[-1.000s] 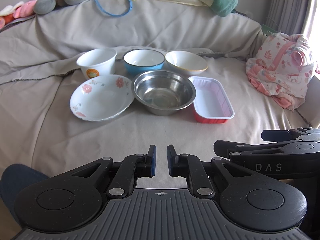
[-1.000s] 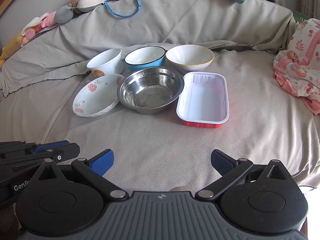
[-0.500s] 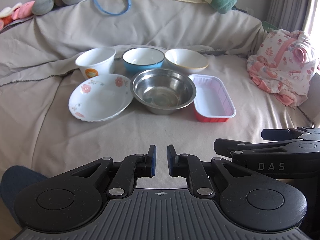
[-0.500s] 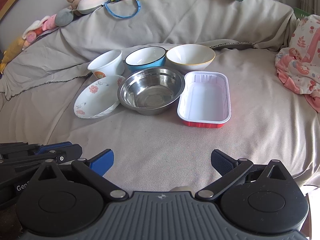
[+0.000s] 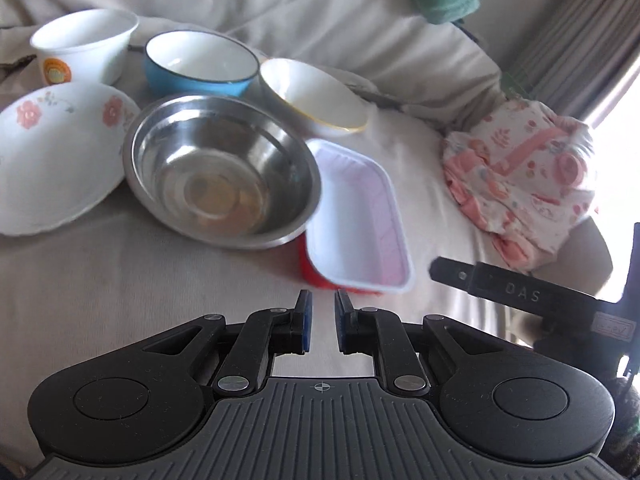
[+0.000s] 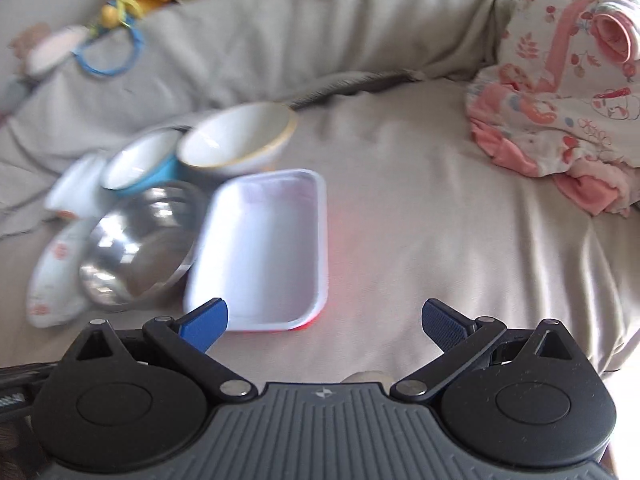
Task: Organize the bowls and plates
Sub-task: 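Move the right tool past the white tray toward the steel bowl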
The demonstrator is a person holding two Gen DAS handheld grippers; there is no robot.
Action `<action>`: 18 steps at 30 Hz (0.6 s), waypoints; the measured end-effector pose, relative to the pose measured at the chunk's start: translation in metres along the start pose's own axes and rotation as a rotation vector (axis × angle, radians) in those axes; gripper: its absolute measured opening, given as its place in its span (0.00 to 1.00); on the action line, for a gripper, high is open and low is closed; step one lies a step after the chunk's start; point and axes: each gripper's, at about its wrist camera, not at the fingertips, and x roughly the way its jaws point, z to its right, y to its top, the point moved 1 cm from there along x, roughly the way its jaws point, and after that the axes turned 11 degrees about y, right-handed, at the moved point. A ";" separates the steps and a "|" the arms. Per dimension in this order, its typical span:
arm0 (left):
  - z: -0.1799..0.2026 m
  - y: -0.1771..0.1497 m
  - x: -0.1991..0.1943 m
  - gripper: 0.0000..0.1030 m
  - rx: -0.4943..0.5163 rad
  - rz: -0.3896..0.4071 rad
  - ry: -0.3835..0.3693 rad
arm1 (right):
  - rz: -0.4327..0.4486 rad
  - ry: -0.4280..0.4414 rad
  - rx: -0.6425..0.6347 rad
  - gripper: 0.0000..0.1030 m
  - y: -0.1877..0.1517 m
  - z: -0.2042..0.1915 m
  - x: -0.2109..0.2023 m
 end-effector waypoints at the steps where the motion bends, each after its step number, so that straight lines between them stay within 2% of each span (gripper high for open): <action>1: 0.002 0.003 0.005 0.14 -0.003 0.014 0.013 | 0.002 -0.007 -0.009 1.00 0.003 0.004 0.006; 4: 0.007 0.011 0.025 0.14 0.003 0.013 0.018 | 0.024 0.056 0.055 0.97 0.011 0.021 0.022; 5: 0.010 0.014 0.033 0.14 0.007 -0.004 0.030 | 0.018 0.087 0.082 0.90 0.014 0.027 0.028; 9: 0.014 0.024 0.059 0.14 0.017 -0.043 0.081 | -0.052 0.146 0.113 0.74 0.019 0.033 0.064; 12: 0.019 0.028 0.073 0.14 0.042 -0.061 0.094 | -0.087 0.174 0.110 0.67 0.018 0.032 0.078; 16: 0.033 0.031 0.090 0.13 0.086 -0.107 0.112 | -0.126 0.272 0.102 0.64 0.019 0.031 0.090; 18: 0.045 0.030 0.091 0.19 0.123 -0.090 0.113 | -0.142 0.330 0.085 0.64 0.019 0.030 0.091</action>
